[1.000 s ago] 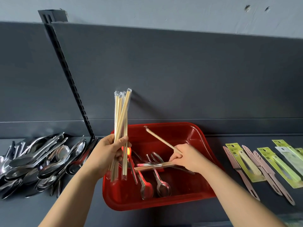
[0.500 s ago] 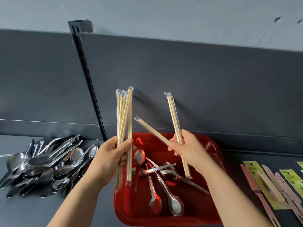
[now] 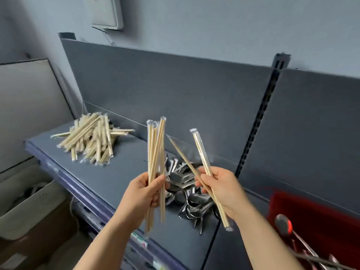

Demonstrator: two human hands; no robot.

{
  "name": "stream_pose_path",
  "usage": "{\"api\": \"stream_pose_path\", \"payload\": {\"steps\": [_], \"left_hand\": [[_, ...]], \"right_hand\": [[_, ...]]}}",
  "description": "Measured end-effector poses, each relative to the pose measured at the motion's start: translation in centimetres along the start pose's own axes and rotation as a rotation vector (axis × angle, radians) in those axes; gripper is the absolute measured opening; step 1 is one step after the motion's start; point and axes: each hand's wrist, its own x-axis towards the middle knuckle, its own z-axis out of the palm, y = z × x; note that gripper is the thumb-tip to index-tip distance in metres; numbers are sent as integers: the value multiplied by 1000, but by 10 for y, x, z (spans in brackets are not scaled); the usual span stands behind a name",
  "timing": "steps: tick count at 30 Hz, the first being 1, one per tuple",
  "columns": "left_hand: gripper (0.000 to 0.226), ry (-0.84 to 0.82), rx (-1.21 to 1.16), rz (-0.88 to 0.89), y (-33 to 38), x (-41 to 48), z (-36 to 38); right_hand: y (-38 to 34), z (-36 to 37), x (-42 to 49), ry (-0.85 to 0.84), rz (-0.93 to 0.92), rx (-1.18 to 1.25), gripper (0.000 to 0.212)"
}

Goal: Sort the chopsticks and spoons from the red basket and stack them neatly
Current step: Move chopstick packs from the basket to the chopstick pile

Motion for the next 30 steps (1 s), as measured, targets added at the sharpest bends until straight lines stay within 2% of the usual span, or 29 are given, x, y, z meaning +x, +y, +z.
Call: {"api": "stream_pose_path", "payload": {"steps": [5,11,15,19,22,26,30], "left_hand": [[25,177,114,-3,21,10,-122],[25,257,259,-33,51,30,-246],[25,269,346,-58,67,59,-309],[26,264,426,-71,71,107,-343],[28,250,555,-75,74,148,-357],[28,187,669,-83,83,205,-368],[33,199,789,-79,89,258,-374]], "right_hand": [[-16,125,39,-51,-4,-27,19],[-23,246,79,-11,83,-22,15],[-31,300,104,9,114,3,15],[-34,330,140,47,137,38,17],[-31,343,178,94,181,9,10],[-22,358,233,169,186,-54,31],[-15,376,278,206,235,-26,25]]}}
